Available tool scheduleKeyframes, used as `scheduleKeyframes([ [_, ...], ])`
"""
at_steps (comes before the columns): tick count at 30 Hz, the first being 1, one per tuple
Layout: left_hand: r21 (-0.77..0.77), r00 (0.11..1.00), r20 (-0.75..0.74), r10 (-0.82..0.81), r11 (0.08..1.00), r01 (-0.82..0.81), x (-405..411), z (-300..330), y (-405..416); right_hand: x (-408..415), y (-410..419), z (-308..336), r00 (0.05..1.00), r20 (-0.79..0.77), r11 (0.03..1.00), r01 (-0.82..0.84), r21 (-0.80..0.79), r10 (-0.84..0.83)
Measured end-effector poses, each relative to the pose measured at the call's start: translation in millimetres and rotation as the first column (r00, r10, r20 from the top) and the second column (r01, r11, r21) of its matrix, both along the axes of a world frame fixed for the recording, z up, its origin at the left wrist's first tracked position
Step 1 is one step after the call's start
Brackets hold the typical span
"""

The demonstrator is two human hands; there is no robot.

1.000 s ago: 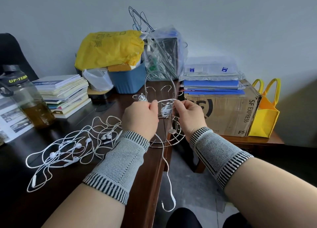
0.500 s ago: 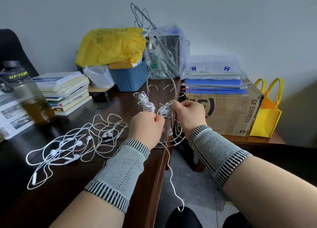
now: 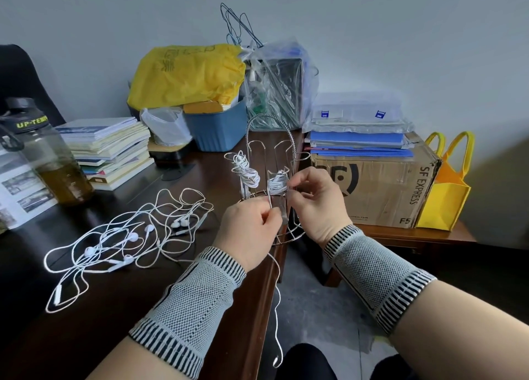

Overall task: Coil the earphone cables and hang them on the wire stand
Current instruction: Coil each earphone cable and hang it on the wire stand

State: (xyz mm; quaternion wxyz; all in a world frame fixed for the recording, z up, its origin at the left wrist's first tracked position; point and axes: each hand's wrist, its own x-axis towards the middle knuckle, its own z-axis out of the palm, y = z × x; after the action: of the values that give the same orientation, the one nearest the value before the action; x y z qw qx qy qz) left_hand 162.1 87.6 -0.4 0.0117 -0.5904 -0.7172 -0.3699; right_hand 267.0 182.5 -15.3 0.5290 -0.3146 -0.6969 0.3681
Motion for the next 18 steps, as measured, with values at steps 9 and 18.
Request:
scheduleKeyframes([
  [9, -0.131, 0.991, 0.07, -0.111, 0.984, 0.12, -2, 19, -3, -1, -10, -6, 0.996, 0.083, 0.992, -0.046, 0.119, 0.036],
  [18, -0.218, 0.995, 0.032, -0.09, 0.971, 0.095, -9, 29, -4, -6, -15, -4, 0.997, 0.031, 0.993, -0.079, 0.082, 0.077],
])
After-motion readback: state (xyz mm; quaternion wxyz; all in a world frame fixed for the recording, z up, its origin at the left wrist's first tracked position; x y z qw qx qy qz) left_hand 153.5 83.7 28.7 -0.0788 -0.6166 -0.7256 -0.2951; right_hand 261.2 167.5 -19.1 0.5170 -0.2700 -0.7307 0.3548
